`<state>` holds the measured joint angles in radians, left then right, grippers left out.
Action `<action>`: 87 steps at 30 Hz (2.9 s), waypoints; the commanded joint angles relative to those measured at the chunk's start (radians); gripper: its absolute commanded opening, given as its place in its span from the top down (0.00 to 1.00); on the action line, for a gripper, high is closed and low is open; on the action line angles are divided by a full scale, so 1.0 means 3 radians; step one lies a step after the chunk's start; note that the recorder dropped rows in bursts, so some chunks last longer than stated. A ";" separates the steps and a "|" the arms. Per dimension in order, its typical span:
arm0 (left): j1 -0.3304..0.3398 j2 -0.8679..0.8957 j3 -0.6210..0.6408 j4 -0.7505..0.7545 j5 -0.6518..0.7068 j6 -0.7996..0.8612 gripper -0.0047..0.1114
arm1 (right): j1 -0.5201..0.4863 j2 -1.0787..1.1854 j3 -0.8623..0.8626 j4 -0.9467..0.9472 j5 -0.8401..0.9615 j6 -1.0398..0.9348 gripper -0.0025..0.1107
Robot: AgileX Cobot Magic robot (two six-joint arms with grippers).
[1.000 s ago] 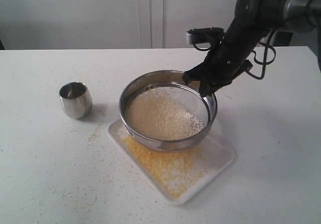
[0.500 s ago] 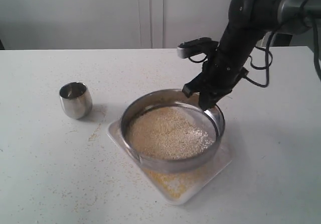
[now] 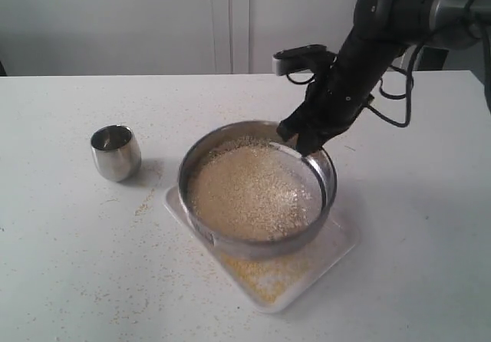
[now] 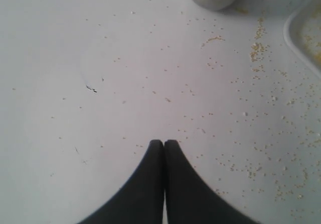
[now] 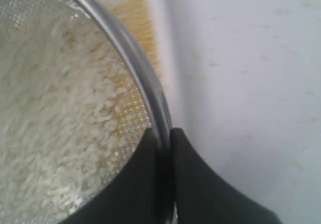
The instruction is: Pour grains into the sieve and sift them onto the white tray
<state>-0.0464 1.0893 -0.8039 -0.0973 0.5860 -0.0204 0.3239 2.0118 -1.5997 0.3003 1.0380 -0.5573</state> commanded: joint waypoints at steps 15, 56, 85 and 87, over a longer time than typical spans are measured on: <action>-0.0021 -0.0027 0.0021 -0.0017 0.0039 -0.0002 0.96 | -0.0020 -0.0042 -0.0013 0.0152 -0.0385 0.0752 0.98; -0.0021 -0.0027 0.0021 -0.0017 0.0039 -0.0002 0.96 | -0.0020 0.0293 -0.0013 -0.0025 -0.0599 0.0801 0.98; -0.0021 -0.0027 0.0021 -0.0017 0.0039 -0.0002 0.96 | -0.0020 0.0479 -0.0013 -0.0025 -0.0528 0.0801 0.98; -0.0021 -0.0027 0.0021 -0.0017 0.0039 -0.0002 0.96 | -0.0020 0.0479 -0.0013 -0.0025 -0.0521 0.0801 0.97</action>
<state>-0.0464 1.0893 -0.8039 -0.0973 0.5860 -0.0204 0.3207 2.1444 -1.6035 0.2772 0.8669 -0.3251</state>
